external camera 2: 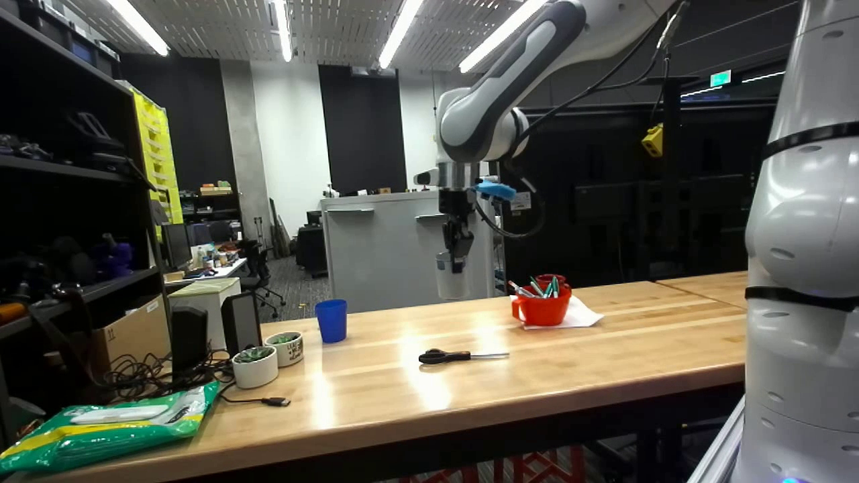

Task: Move the cup to the left

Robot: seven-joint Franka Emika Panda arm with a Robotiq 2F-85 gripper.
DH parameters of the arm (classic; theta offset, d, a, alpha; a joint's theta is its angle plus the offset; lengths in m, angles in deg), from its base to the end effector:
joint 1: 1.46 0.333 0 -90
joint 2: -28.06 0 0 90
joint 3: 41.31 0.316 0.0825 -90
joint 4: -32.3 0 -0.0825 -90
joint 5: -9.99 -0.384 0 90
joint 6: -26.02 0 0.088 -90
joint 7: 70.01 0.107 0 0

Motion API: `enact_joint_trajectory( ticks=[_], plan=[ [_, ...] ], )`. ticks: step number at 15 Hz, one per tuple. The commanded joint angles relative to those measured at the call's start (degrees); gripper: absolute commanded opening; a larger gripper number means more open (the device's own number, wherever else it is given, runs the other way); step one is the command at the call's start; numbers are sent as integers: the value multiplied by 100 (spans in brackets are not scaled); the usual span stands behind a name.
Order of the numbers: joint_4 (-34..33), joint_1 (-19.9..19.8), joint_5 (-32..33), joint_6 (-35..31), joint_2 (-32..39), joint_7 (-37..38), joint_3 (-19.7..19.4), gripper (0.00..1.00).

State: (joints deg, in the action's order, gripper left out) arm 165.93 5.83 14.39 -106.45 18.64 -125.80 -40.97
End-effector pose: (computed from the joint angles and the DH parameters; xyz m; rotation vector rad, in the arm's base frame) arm 0.4919 0.0644 0.4174 2.5327 1.6497 0.1613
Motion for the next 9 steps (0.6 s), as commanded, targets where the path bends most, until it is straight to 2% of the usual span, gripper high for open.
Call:
enact_joint_trajectory(
  ticks=[1, 9],
  plan=[
    [-609, 124, 10, -17, 673, 200, 309, 2],
    [-1810, 180, 24, -240, 1943, 760, 857, 2]
  ],
)
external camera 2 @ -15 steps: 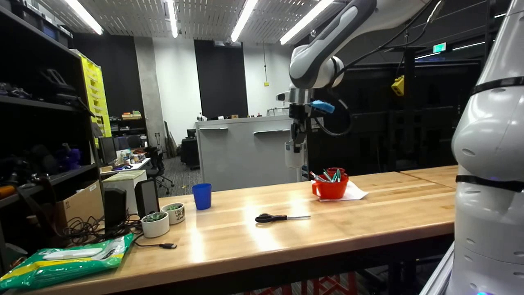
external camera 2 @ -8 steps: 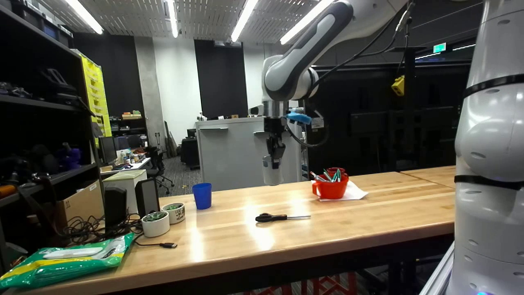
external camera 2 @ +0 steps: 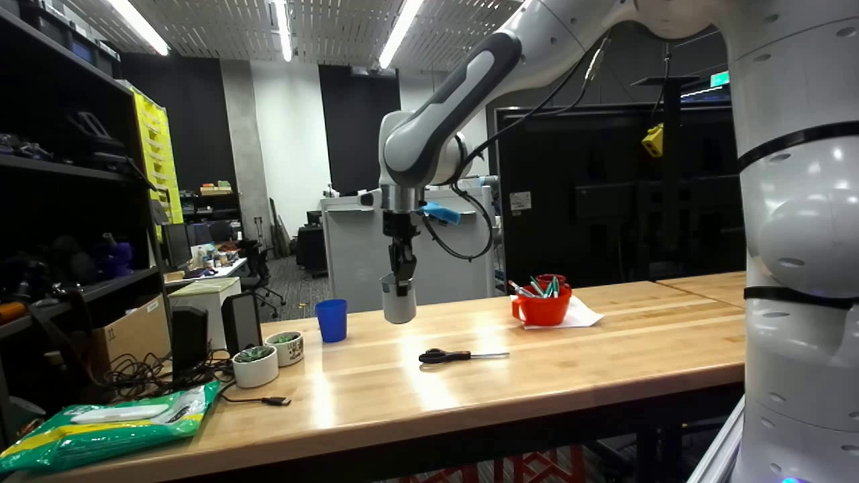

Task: Move the cup to the left

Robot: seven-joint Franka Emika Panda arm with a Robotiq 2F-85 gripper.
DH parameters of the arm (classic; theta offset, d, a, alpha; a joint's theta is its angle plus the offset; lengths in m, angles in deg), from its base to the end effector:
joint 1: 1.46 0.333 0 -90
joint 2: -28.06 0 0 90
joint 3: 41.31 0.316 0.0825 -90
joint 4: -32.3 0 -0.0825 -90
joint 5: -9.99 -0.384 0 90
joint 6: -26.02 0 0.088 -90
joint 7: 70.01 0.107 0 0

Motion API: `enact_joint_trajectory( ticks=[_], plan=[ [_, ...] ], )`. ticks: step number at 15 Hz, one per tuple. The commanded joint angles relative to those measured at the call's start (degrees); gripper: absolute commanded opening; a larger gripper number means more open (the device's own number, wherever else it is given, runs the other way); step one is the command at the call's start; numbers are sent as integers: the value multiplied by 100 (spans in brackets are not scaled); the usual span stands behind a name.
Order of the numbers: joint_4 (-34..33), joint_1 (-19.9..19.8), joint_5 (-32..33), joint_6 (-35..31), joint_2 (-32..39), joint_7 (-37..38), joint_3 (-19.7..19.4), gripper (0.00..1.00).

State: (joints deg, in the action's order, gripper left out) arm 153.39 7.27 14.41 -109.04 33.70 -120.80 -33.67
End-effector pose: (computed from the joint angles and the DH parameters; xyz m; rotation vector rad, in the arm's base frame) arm 0.5502 0.1595 0.3832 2.4979 1.7481 0.1932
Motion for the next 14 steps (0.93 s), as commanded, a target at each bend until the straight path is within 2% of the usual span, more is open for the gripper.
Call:
enact_joint_trajectory(
  ticks=[1, 9, 14],
  plan=[
    [-737, 34, 16, 55, 592, 337, 174, 2],
    [-2458, 104, 47, 354, 1859, 802, 452, 2],
    [-3259, 277, 158, 544, 2650, 1011, 483, 2]
  ],
)
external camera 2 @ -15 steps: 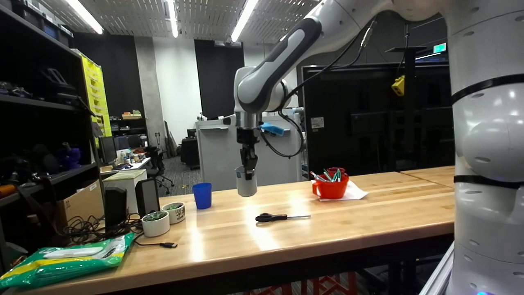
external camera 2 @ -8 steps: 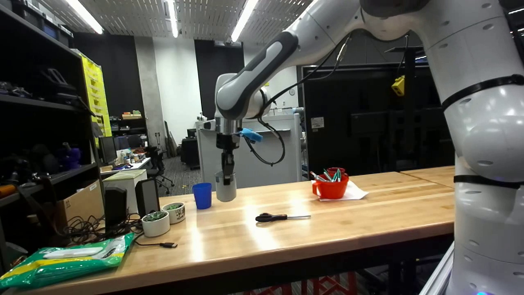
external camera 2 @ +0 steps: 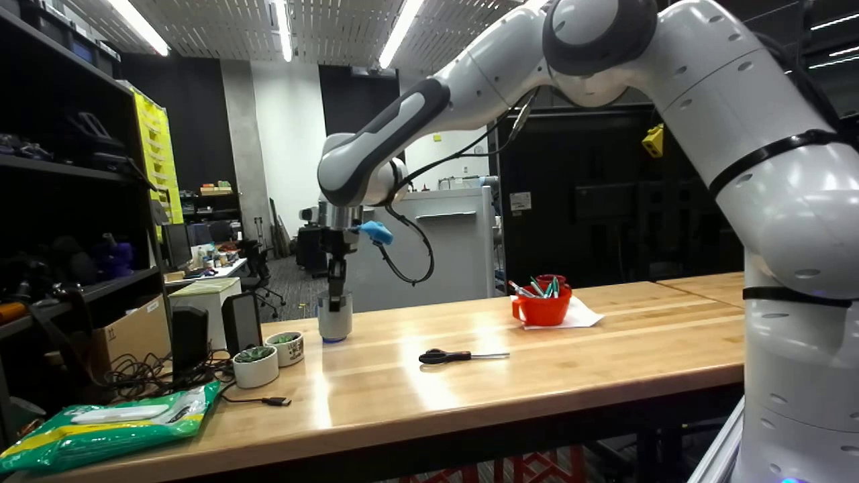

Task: Move the cup to the left

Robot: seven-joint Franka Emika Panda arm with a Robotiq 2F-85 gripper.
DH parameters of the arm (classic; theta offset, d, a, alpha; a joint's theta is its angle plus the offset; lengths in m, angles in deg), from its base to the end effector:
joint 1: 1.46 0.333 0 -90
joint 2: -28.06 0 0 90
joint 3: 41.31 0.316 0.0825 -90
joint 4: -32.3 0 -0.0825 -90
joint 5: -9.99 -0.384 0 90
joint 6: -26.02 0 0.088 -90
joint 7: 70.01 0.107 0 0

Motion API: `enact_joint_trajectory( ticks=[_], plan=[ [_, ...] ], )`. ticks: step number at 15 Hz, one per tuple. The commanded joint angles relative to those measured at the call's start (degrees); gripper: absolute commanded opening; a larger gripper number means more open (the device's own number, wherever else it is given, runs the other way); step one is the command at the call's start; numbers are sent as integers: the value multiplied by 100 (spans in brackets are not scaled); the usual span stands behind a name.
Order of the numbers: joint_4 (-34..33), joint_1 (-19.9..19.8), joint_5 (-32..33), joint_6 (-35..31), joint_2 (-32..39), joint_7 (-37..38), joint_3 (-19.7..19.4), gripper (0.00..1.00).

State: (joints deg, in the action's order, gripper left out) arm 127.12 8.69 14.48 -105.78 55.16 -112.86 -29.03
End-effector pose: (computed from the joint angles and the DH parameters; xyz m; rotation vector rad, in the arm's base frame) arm 0.6469 0.2453 0.3596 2.6199 1.7061 0.2928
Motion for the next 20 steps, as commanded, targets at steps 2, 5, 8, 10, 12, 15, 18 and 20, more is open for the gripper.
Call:
enact_joint_trajectory(
  ticks=[2, 5, 8, 10, 12, 15, 18, 20],
  plan=[
    [-894, 203, 173, 274, 790, 279, 11, 2],
    [-1238, 268, 156, 349, 1150, 324, 28, 2],
    [-1483, 336, 197, 458, 1362, 365, 12, 2],
    [-1604, 365, 221, 523, 1412, 372, 4, 33],
    [-1673, 384, 255, 580, 1417, 357, -7, 43],
    [-1704, 398, 322, 655, 1337, 359, -17, 62],
    [-1722, 422, 446, 734, 1216, 404, -51, 84],
    [-1636, 435, 573, 793, 1058, 533, -103, 97]
  ],
)
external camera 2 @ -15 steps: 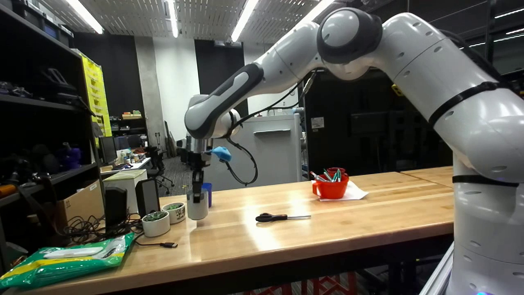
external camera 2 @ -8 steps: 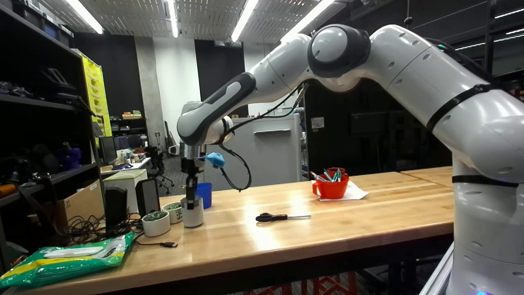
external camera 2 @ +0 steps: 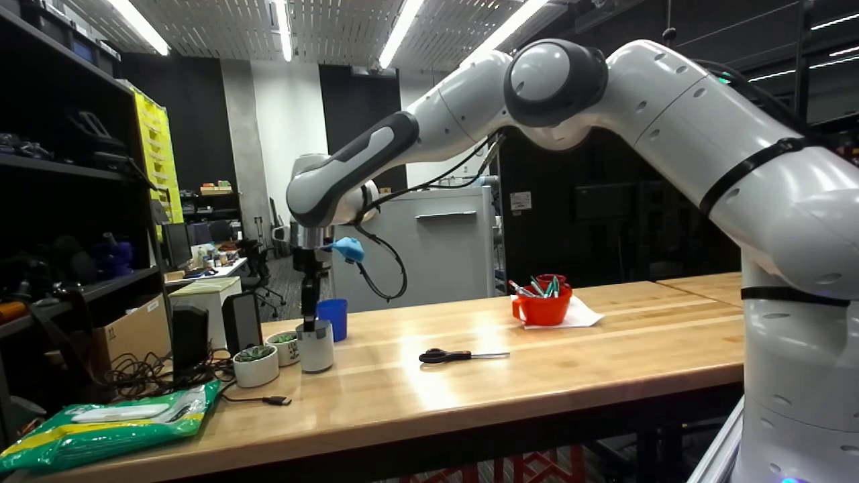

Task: Move the cup to the left

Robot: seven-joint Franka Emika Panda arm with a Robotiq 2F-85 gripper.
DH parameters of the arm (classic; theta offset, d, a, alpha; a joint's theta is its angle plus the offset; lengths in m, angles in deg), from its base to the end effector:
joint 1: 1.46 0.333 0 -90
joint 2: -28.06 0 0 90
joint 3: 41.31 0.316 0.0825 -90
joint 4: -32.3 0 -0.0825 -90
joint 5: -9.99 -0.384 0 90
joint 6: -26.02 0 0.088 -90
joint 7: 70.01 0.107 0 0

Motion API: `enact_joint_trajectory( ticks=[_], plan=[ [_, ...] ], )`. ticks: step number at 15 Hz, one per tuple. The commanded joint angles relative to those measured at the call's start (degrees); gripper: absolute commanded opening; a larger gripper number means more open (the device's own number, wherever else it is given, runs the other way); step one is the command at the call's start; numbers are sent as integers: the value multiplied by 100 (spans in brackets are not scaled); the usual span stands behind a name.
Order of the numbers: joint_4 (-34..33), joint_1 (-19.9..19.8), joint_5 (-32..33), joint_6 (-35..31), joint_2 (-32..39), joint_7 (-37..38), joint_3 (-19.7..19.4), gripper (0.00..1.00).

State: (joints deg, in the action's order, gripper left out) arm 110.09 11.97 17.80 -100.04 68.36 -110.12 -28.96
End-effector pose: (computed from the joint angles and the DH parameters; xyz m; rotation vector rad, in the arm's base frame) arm 0.6898 0.2872 0.3271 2.6179 1.7174 0.2455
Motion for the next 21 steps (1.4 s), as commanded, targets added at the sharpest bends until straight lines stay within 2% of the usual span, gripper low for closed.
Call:
enact_joint_trajectory(
  ticks=[1, 4, 7, 12, 16, 21],
  plan=[
    [135, 108, 311, 222, -364, 364, -143, 100],
    [704, 23, 451, 200, -1039, 989, -287, 100],
    [1545, -158, 466, 90, -1884, 1785, -451, 100],
    [2927, -650, 213, -17, -3190, 2726, -716, 100],
    [4070, -1124, -204, -85, -4152, 3117, -1000, 100],
    [5353, -1710, -356, -246, -5228, 3502, -1613, 100]
  ],
)
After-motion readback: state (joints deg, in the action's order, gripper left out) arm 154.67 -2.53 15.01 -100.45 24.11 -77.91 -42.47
